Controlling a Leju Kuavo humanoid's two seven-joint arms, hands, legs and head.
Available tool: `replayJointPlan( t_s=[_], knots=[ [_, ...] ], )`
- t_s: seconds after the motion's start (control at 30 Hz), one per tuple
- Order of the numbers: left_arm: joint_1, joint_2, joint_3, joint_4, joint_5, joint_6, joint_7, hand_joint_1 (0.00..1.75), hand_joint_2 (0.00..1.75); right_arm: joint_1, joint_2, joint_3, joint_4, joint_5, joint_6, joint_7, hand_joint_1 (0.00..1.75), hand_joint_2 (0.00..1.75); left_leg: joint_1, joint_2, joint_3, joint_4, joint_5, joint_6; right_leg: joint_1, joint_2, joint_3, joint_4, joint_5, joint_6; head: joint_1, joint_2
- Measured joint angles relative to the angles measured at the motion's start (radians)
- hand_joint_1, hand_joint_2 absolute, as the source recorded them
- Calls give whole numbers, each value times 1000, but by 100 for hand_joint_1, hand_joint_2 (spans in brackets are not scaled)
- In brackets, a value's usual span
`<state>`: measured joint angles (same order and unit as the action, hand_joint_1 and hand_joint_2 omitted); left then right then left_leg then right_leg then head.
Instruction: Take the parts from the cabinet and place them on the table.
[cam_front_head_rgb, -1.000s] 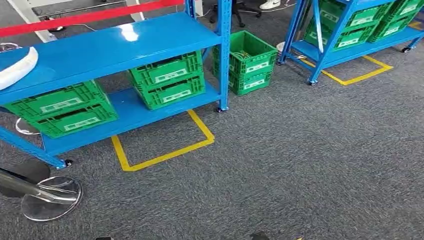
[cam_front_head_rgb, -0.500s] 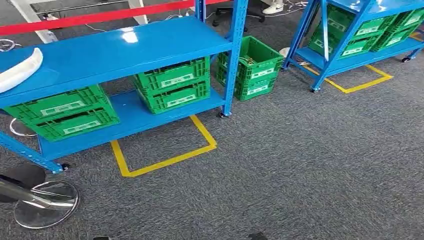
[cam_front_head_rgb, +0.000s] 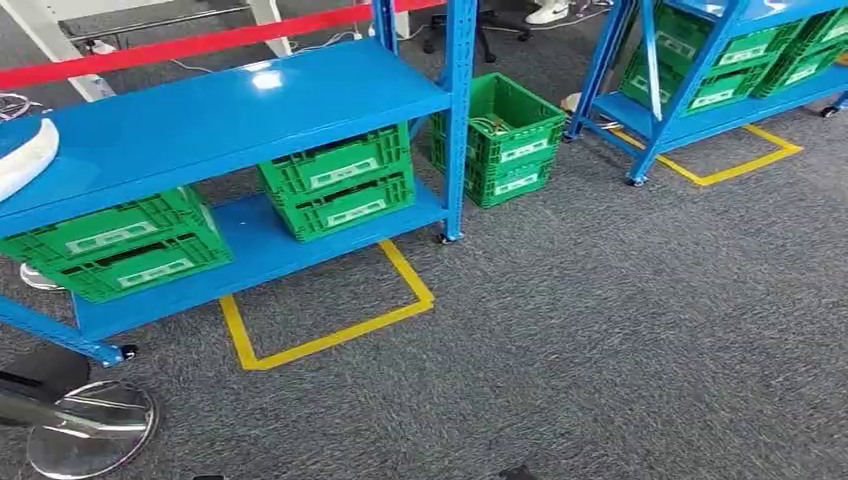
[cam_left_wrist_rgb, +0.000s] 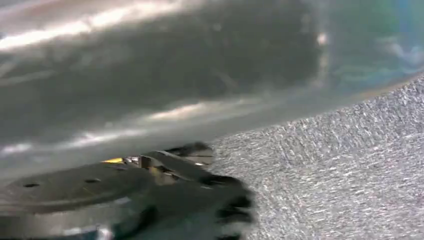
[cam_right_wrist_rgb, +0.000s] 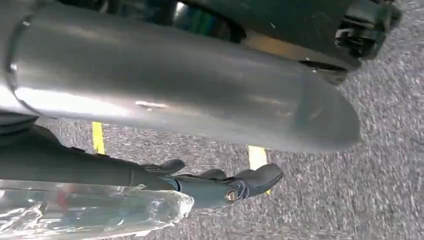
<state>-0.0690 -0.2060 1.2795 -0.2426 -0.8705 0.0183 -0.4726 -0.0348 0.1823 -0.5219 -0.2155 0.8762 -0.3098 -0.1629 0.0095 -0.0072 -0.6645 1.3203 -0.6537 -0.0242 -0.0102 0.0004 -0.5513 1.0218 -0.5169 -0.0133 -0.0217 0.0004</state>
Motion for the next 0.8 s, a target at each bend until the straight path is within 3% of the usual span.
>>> replayJointPlan(
  t_s=[0.03, 0.1, 0.13, 0.17, 0.2, 0.23, 0.33, 0.37, 0.43, 0.47, 0.5, 0.53, 0.57, 0.63, 0.7, 0.8],
  knots=[
    [0, 0, 0, 0, 0, 0, 0, 0, 0, 0, 0, 0, 0, 0, 0, 0, 0, 0, 1, 0, -1, -26, 41, -1, 0, 1, 11, 0, -7, 1, -1, 0],
    [-1, 1, 0, -1, 0, 0, 0, 0, 0, 1, 0, -1, 0, 1, 0, 0, 0, 0, 3, 0, 36, -175, 176, 1, -2, 2, 45, 0, -28, 7, -2, 0],
    [0, 1, 0, -2, 0, 0, 0, 0, 0, 1, 0, -1, 0, 2, 0, 0, 0, 0, 3, 1, 53, -232, 216, 2, -3, 2, 51, 0, -39, 13, -2, 0],
    [-1, 1, 0, -2, 0, 0, 0, 0, 0, 0, 0, -2, 0, 4, 0, 0, 0, 0, -5, 2, 57, -228, 200, 4, 3, 2, 51, -4, -46, 22, -2, 0],
    [-3, 0, 0, -2, 0, 0, 0, 0, 0, -2, 0, -2, 0, 5, 0, -2, 0, 0, -6, 3, 82, -268, 179, 13, 1, 4, 51, -2, -50, 28, -5, 0],
    [-5, 1, 0, -3, 0, 0, 0, 0, 0, -4, 0, -2, 0, 6, 1, -3, 0, 0, -7, 2, 82, -275, 164, 22, 1, 0, 47, -3, -49, 31, -1, 0],
    [3, 0, 0, -3, -2, -1, 0, 0, 0, -8, 0, -4, -1, 12, 2, -4, 0, 0, -2, -1, 99, -296, 162, 39, -2, -2, 56, -5, -61, 50, 0, 0],
    [1, 0, 0, -3, -2, -1, 0, 0, 0, -9, 0, -6, -1, 13, 2, -5, 0, 0, -2, 0, 105, -298, 157, 48, -1, -2, 37, 35, -77, 51, 3, 0],
    [-2, 0, 0, -4, -3, -1, 0, 0, 0, -9, 0, -10, -1, 13, 2, -5, 0, 0, -4, 3, 114, -298, 147, 60, -1, -2, -68, 206, -139, 53, 6, 0],
    [-2, 0, 0, -4, -3, -1, 0, 0, 0, -7, 0, -12, -1, 13, 2, -5, 0, 0, -6, 2, 119, -298, 140, 62, -1, -2, -123, 281, -155, 53, 7, 0],
    [-1, 0, 0, -4, -3, -1, 0, 0, 0, -4, 0, -15, -1, 13, 2, -5, 0, 0, -8, 1, 128, -298, 134, 62, 0, -2, -156, 313, -145, 52, 8, 0],
    [1, 0, 0, -4, -3, -1, 0, 0, 0, -2, 0, -18, -1, 13, 2, -5, 0, 0, -9, 0, 139, -298, 126, 62, 0, -2, -166, 299, -110, 50, 8, 0],
    [1, 0, 0, -4, -3, -2, 0, 0, 0, -1, 0, -18, -1, 13, 2, -5, 0, 0, -10, -2, 153, -298, 116, 61, 0, -2, -154, 240, -50, 46, 10, 0],
    [0, -2, 0, -4, -3, -2, 0, 0, 0, 0, 0, -19, -1, 14, 2, -5, 0, 0, -11, -3, 181, -298, 96, 56, 3, -2, -99, 73, 65, 34, 12, 0],
    [-2, -3, 0, -4, -3, -2, 0, 0, 0, -2, 0, -21, -1, 14, 3, -5, 0, 0, -16, -5, 183, -295, 83, 43, 9, -2, -66, 30, 39, 26, 12, 0],
    [-4, -5, 0, -4, -6, -3, 0, 0, 0, -1, 0, -25, -1, 15, 2, -4, 0, 0, -14, -1, 191, -312, 80, 30, 10, 3, -64, 27, 33, 16, 8, 0]
  ],
)
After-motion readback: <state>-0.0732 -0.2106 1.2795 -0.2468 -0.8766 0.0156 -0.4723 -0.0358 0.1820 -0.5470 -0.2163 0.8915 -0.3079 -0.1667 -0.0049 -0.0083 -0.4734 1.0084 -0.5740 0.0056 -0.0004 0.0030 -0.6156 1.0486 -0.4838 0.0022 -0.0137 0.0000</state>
